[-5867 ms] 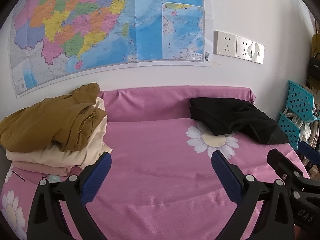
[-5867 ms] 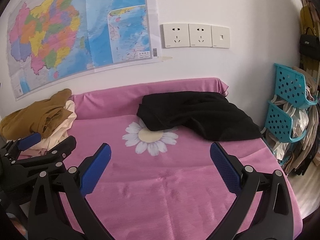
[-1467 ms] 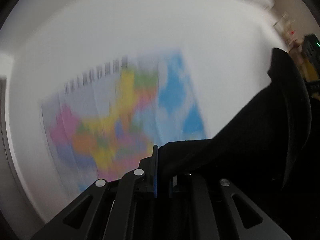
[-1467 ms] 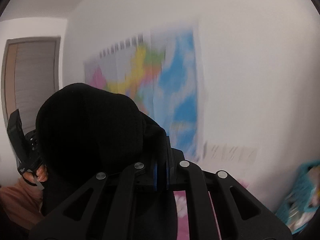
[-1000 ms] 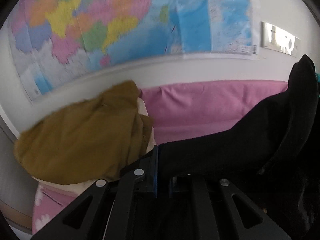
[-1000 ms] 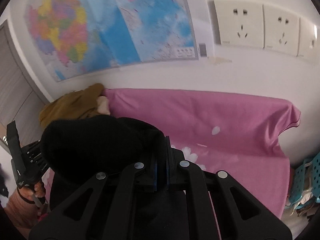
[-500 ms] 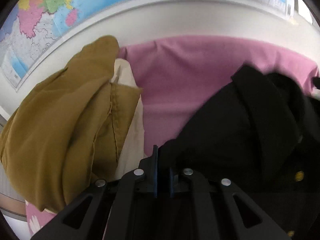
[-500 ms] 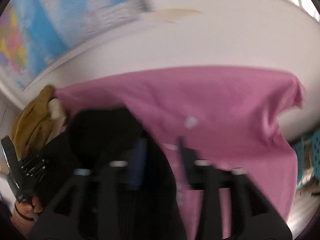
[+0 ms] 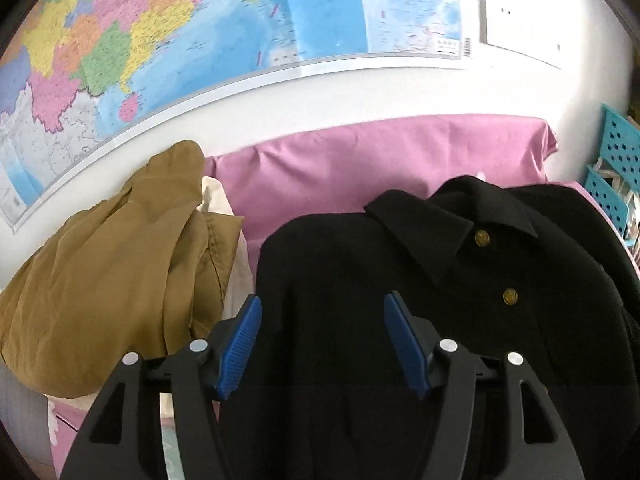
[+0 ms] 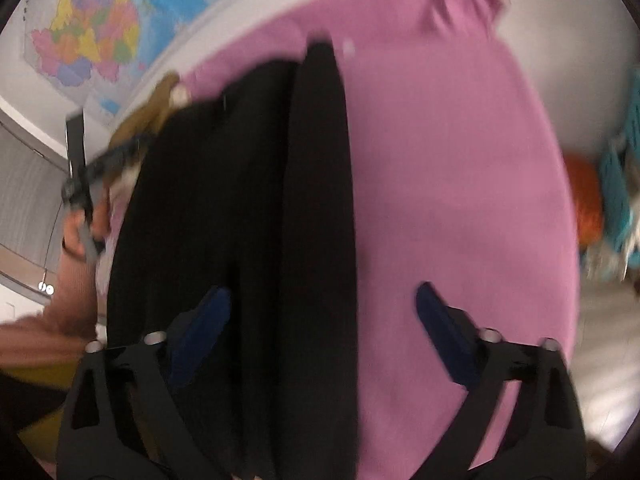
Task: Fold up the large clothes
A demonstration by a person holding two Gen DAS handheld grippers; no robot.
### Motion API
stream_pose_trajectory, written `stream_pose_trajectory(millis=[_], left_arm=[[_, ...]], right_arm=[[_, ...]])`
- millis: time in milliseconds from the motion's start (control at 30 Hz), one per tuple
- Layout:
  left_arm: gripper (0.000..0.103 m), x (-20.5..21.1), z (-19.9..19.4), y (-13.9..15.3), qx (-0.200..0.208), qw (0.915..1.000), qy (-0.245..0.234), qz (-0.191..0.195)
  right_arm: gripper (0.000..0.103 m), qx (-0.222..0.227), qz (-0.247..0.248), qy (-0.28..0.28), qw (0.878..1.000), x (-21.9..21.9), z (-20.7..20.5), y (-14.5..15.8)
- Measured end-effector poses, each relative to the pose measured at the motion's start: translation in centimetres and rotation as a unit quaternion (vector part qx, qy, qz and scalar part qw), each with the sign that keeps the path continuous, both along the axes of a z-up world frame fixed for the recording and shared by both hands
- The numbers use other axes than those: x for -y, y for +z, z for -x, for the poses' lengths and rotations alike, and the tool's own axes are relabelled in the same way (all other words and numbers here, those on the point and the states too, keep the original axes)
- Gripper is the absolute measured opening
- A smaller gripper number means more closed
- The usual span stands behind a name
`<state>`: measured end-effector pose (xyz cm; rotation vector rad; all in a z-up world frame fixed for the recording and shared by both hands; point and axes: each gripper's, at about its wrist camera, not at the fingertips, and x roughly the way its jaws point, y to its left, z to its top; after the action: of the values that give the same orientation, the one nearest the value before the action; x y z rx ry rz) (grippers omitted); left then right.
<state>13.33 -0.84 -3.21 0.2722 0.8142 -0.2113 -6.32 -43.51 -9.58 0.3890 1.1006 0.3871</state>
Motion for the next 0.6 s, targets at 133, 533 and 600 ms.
stream_pose_trajectory(millis=[133,533,600], left_arm=[[0.062,0.2,0.1,-1.2,-0.017,0.9998,-0.004,0.011],[0.064,0.2,1.9,0.3,-0.002,0.9992,-0.021,0.034],[0.065,0.2,2.2,0.0,-0.010,0.9992,-0.021,0.031]], right_arm=[[0.008,0.007,-0.010,-0.009,1.000,-0.9,2.6,-0.8],[0.007,0.127,0.215,-0.118,0.961,4.4,-3.0,16.6],[0.008,0.101,0.206,-0.110,0.967,5.0,-4.8,14.6]])
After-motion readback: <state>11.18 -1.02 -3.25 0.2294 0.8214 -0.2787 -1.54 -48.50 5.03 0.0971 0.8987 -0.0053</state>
